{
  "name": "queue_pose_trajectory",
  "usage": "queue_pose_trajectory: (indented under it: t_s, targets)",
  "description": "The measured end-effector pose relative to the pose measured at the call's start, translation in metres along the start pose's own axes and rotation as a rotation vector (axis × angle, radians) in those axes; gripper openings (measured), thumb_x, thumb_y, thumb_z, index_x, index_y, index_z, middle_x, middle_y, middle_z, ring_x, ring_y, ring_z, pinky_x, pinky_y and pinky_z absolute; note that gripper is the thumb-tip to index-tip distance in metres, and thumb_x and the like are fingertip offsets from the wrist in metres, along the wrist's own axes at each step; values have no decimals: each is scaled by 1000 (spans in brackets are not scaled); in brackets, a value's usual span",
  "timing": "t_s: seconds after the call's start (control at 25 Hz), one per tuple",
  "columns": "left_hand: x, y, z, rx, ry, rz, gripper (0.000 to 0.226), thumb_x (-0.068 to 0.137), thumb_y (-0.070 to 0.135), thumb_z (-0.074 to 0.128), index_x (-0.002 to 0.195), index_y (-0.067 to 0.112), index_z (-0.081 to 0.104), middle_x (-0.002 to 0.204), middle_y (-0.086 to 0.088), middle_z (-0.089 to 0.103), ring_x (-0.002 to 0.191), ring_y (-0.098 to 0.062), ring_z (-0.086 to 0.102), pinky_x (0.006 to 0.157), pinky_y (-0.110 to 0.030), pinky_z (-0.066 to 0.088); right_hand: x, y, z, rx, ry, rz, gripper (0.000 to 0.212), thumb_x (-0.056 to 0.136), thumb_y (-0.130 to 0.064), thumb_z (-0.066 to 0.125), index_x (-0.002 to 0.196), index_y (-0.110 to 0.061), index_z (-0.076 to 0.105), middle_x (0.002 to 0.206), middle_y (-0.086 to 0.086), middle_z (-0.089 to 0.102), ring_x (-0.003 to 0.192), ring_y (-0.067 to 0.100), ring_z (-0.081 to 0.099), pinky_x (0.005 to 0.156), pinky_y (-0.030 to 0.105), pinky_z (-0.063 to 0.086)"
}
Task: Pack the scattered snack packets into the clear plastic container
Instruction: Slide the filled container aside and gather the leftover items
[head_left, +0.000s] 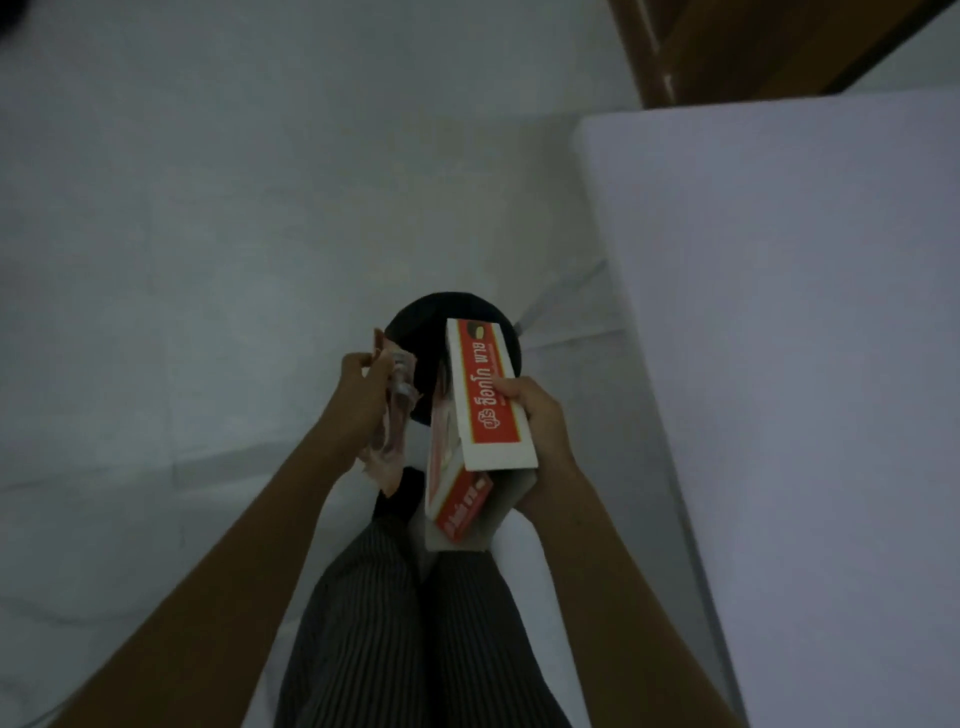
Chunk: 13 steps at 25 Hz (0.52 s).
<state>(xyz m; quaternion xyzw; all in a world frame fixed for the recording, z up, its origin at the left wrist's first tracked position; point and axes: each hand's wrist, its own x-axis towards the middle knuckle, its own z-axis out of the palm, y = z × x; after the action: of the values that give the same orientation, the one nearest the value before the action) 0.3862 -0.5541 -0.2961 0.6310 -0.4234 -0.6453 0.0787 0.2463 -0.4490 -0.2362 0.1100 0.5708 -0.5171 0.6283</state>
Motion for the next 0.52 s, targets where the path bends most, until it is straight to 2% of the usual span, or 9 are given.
queue_pose_trajectory:
  t_s: [0.12,0.2,0.28,0.36,0.4,0.44,0.52]
  targets:
    - [63,-20,15,42,-57,-129,64,89,53,36,125,1,44,119,-24,57,99,-34,60,87,-45,50,60,12,-5,64,77,49,31,84,-18,56,113,-6,59,76,6,69,68,20,65,72,36,54]
    - [96,-23,23,83,-86,-182,56,92,48,36,122,2,47,117,-23,58,103,-36,59,93,-47,48,103,19,-8,107,130,89,23,85,-20,56,104,-7,62,78,7,66,72,22,62,81,40,50]
    - [127,-27,32,127,-90,-193,43,96,41,36,104,3,54,102,-23,60,85,-30,59,85,-42,49,140,23,-12,113,146,125,20,85,-24,56,95,-9,64,78,7,64,74,23,60,88,42,47]
    - [149,-26,40,156,-77,-210,39,97,40,35,80,10,54,80,-18,56,67,-25,52,74,-38,49,172,26,-15,94,177,146,27,85,-29,56,101,-9,64,84,9,63,80,25,59,94,44,43]
    - [165,-29,44,171,-75,-219,41,96,43,35,78,11,52,77,-15,54,66,-25,52,76,-40,49,189,26,-17,80,188,159,34,85,-33,54,107,-9,63,90,11,62,86,28,58,98,45,41]
    - [177,-31,46,155,-84,-227,47,93,50,35,87,8,53,83,-15,55,73,-27,55,81,-41,49,204,26,-20,80,180,180,41,85,-39,53,112,-10,63,96,13,61,92,30,57,99,45,40]
    - [199,-38,48,127,-104,-283,62,88,57,32,119,6,48,108,-17,57,99,-35,57,94,-46,47,222,25,-23,106,146,227,50,86,-52,46,115,-15,63,107,14,61,97,31,55,94,43,41]
